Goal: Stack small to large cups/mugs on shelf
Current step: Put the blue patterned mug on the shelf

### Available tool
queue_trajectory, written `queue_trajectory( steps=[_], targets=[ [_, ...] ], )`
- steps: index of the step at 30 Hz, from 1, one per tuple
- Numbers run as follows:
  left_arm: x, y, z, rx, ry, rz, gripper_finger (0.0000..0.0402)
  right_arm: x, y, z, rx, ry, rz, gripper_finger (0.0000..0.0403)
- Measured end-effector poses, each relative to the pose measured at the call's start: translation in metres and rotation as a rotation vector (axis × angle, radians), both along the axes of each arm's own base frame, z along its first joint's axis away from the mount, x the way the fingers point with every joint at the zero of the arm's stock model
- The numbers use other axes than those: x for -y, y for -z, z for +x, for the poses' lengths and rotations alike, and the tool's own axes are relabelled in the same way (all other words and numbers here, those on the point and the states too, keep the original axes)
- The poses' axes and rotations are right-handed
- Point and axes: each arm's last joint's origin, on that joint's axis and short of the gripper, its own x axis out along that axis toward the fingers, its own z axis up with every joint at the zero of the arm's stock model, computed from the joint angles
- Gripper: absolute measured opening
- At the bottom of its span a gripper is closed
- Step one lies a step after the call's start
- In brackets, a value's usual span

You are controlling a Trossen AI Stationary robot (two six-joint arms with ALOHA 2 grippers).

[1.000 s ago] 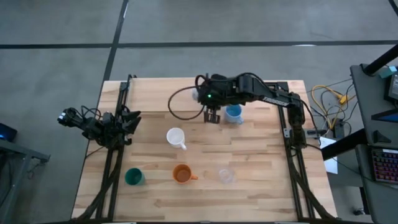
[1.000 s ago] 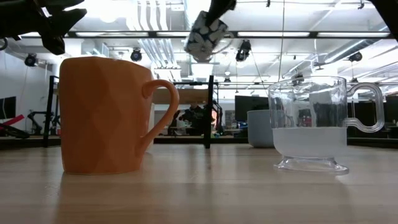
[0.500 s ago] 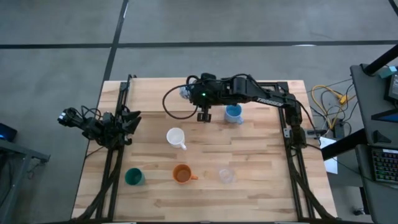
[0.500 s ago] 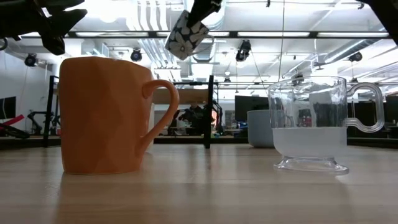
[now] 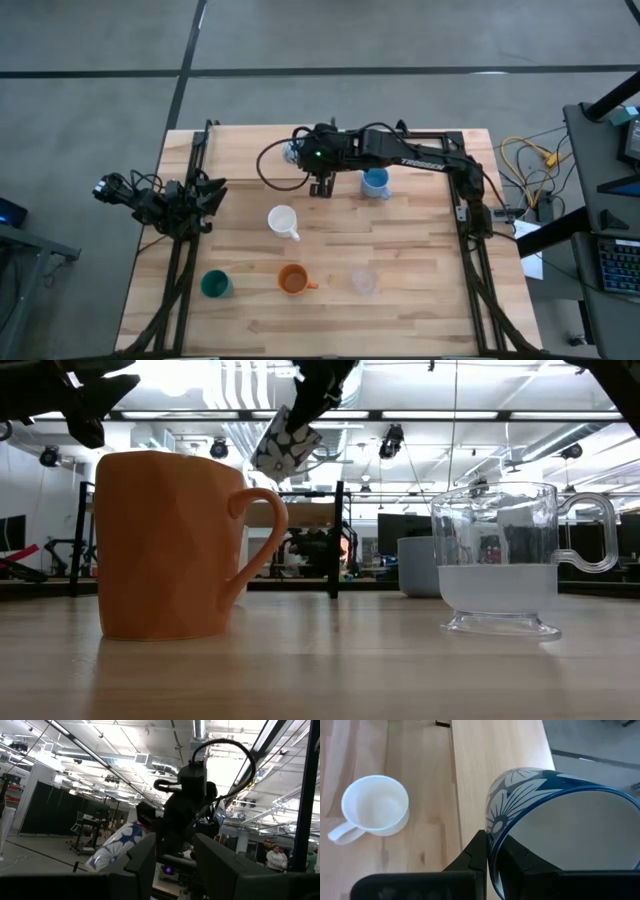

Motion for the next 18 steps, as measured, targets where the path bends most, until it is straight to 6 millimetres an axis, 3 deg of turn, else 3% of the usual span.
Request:
queue_trajectory(
  steps=[9,18],
  targets=[
    [0.000,0.000,0.000,0.000,0.000,0.000,0.0122,0.005,0.020,0.001,-0.053,0.011,0.012,0.0018],
    [0.000,0.000,0.000,0.000,0.000,0.000,0.0122,0.005,0.020,0.001,-0.053,0.011,0.013,0.0018]
  ],
)
